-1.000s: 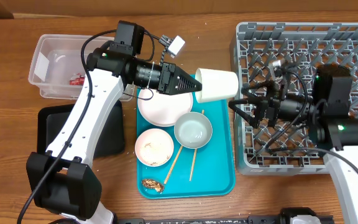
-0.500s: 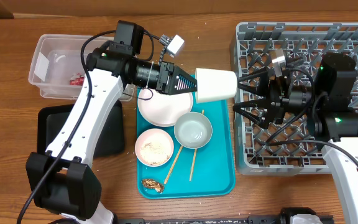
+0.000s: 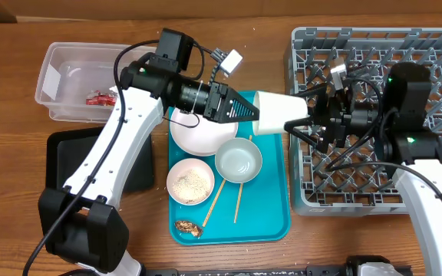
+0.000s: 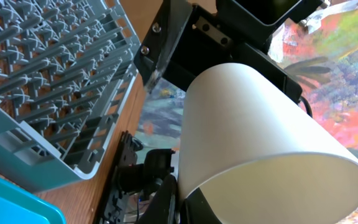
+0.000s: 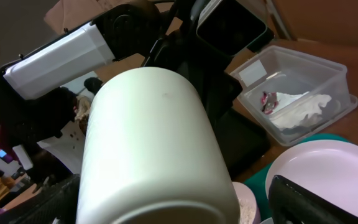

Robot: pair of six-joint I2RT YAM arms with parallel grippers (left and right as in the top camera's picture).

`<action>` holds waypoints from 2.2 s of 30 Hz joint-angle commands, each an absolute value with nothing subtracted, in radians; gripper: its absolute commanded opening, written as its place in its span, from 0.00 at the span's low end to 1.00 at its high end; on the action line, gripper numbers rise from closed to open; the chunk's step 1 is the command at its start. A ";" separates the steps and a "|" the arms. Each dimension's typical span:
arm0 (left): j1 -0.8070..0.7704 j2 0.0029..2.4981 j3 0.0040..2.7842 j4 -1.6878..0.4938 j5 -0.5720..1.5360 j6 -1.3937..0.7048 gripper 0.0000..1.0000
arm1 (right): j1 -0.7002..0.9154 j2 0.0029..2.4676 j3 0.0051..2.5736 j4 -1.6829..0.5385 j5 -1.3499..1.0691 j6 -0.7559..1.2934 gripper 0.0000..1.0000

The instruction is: Sort waste into correct bins and load items into the dishwasher

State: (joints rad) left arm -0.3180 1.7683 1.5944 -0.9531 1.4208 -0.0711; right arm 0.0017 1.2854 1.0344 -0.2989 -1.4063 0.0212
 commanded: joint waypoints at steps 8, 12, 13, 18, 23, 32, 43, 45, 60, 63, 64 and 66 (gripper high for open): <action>-0.316 1.779 1.604 -0.944 1.456 -0.067 0.04 | 0.006 1.287 1.061 -0.244 -1.487 0.027 0.67; -0.315 1.779 1.604 -0.941 1.448 -0.067 0.04 | 0.005 1.287 1.061 -0.245 -1.486 0.031 0.50; -0.315 1.779 1.604 -0.942 1.431 -0.067 0.05 | 0.005 1.287 1.061 -0.247 -1.486 0.031 0.48; -0.309 1.778 1.604 -0.981 1.153 -0.083 0.64 | 0.005 1.287 1.061 -0.325 -1.387 0.070 0.36; -0.252 1.763 1.604 -1.096 0.819 -0.113 0.66 | 0.003 1.287 1.062 -0.509 -1.105 0.083 0.25; -0.031 1.600 1.604 -1.254 0.361 -0.112 0.73 | -0.120 1.281 1.184 -0.868 -0.496 0.097 0.18; 0.126 1.487 1.604 -1.272 0.277 -0.112 0.74 | -0.515 1.291 1.348 -1.106 0.000 0.265 0.16; 0.125 1.488 1.604 -1.271 0.277 -0.112 0.74 | -0.592 1.320 1.348 -1.132 0.080 0.305 0.16; 0.123 1.490 1.604 -1.282 0.281 -0.112 0.73 | -0.658 1.579 1.348 -1.183 0.079 0.315 0.57; 0.123 1.490 1.604 -1.283 0.281 -0.112 0.73 | -0.658 1.579 1.352 -1.175 0.029 0.315 0.64; 0.123 1.490 1.604 -1.283 0.281 -0.112 0.74 | -0.658 1.576 1.360 -1.182 0.006 0.315 0.66; 0.123 1.490 1.604 -1.283 0.281 -0.112 0.73 | -0.656 1.571 1.395 -1.211 -0.036 0.315 0.68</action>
